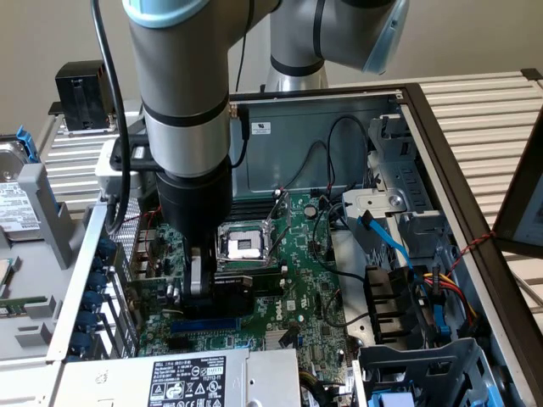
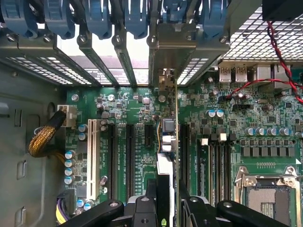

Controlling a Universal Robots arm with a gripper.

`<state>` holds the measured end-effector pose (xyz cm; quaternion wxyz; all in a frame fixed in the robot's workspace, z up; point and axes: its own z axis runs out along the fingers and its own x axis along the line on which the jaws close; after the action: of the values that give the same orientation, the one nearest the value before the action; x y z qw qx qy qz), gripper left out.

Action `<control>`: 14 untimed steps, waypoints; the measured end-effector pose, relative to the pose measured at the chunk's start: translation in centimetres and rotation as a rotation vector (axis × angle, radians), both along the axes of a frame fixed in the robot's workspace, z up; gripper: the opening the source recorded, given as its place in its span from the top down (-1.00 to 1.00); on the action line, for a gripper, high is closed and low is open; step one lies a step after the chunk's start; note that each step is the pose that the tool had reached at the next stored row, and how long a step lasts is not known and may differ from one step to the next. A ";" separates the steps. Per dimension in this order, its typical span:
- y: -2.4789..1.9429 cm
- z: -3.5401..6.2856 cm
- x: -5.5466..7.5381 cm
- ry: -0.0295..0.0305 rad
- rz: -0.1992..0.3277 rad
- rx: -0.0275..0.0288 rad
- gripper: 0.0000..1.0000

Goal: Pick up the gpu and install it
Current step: 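Insert the gpu into the slot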

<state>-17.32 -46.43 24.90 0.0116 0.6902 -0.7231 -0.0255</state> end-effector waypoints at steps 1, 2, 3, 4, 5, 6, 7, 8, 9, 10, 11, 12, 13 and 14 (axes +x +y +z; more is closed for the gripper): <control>0.00 -0.02 0.0 -0.0001 0.000 0.0001 0.46; 0.00 -0.04 0.0 -0.0001 0.000 0.0001 0.46; 0.01 -0.09 -0.1 -0.0001 0.000 0.0001 0.46; 0.01 -0.16 -0.1 -0.0001 0.000 -0.0003 0.46; 0.01 -0.18 -0.1 -0.0001 0.000 -0.0003 0.46; 0.00 -0.20 -0.1 -0.0001 0.000 -0.0003 0.46; 0.00 -0.22 -0.1 -0.0001 0.000 -0.0003 0.46; 0.00 -0.25 -0.1 -0.0001 0.000 -0.0003 0.46; 0.00 -0.28 -0.1 -0.0001 0.000 -0.0004 0.46; 0.00 -0.30 -0.1 0.0000 0.000 -0.0004 0.46; 0.00 -0.32 -0.1 0.0001 0.000 -0.0005 0.46; 0.00 -0.33 -0.1 0.0001 0.000 -0.0006 0.46; 0.00 -0.35 -0.1 0.0001 0.000 -0.0006 0.46; 0.00 -0.38 -0.1 0.0000 0.000 -0.0007 0.46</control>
<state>-17.45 -46.43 24.53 0.0118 0.6902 -0.7231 -0.0252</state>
